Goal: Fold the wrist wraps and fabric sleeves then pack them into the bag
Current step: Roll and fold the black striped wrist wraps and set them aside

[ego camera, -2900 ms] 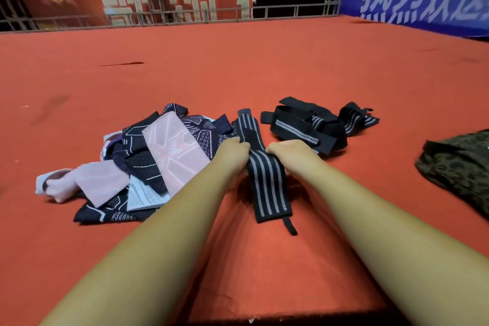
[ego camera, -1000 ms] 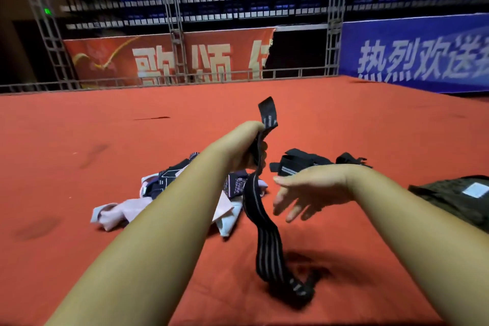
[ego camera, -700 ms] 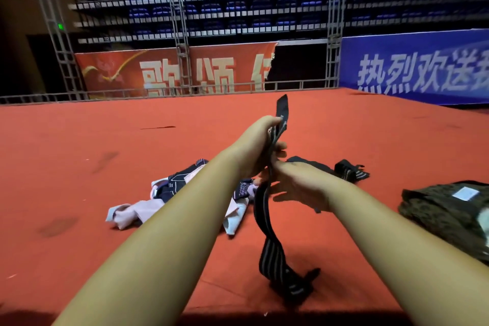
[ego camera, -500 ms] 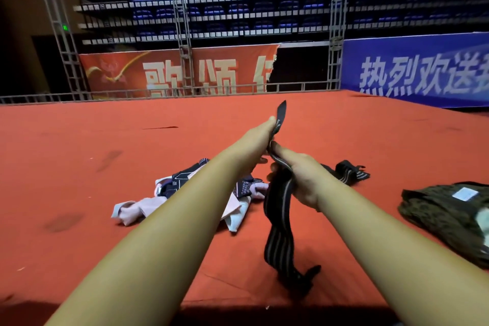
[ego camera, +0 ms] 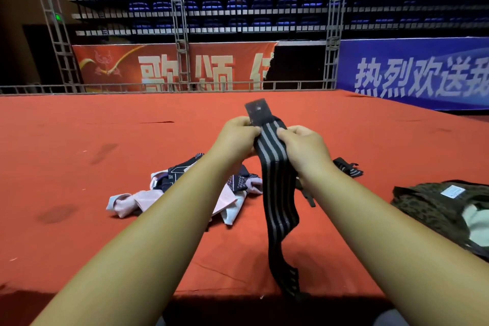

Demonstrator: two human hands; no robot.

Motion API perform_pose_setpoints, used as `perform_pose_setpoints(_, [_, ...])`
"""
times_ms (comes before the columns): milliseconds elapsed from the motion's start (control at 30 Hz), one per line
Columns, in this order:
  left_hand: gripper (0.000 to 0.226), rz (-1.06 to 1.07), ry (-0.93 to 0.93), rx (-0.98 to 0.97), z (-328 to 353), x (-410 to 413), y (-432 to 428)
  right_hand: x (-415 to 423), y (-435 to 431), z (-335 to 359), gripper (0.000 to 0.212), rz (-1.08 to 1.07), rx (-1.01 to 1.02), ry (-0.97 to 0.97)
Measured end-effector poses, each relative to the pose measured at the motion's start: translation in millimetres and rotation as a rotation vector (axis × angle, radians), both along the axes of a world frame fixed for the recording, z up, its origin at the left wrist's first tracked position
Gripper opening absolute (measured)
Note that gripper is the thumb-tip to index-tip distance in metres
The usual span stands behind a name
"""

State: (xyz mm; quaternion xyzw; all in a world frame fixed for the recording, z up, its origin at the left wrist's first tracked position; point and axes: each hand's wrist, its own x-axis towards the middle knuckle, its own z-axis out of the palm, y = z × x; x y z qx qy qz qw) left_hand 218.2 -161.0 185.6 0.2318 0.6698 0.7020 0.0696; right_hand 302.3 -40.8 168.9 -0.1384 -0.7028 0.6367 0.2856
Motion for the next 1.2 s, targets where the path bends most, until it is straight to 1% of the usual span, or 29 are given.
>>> perform_pose_setpoints(100, [0.022, 0.072, 0.034, 0.035, 7, -4, -11, 6, -2, 8, 0.016, 0.099, 0.028, -0.041])
perform_pose_setpoints(233, [0.022, 0.103, 0.079, 0.057, 9, -8, -21, 5, -4, 11, 0.020, 0.246, 0.023, -0.104])
perform_pose_setpoints(467, [0.021, 0.071, 0.136, -0.020, -28, -20, -25, -24, 10, -24, 0.014, 0.270, -0.094, -0.136])
perform_pose_setpoints(533, [0.019, 0.051, 0.139, -0.043, -43, -25, -22, -31, 14, -40, 0.021, 0.280, -0.141, -0.152])
perform_pose_setpoints(600, [0.023, 0.053, 0.147, -0.071, -57, -29, -20, -38, 19, -55, 0.034, 0.292, -0.183, -0.174])
perform_pose_setpoints(633, [0.025, 0.059, 0.150, -0.091, -65, -31, -19, -40, 20, -63, 0.036, 0.302, -0.195, -0.188])
perform_pose_setpoints(800, [0.029, 0.075, 0.082, -0.121, -98, -38, -20, -42, 28, -100, 0.028, 0.359, -0.268, -0.214])
perform_pose_setpoints(967, [0.031, 0.110, 0.051, -0.122, -120, -39, -27, -42, 20, -124, 0.039, 0.417, -0.380, -0.193])
perform_pose_setpoints(1033, [0.036, 0.134, 0.057, -0.129, -126, -38, -30, -45, 19, -131, 0.044, 0.448, -0.362, -0.205])
perform_pose_setpoints(1133, [0.038, 0.155, 0.060, -0.103, -132, -34, -34, -51, 18, -134, 0.052, 0.489, -0.251, -0.237])
perform_pose_setpoints(1200, [0.038, 0.175, 0.046, -0.082, -135, -34, -36, -56, 17, -136, 0.051, 0.495, -0.202, -0.240])
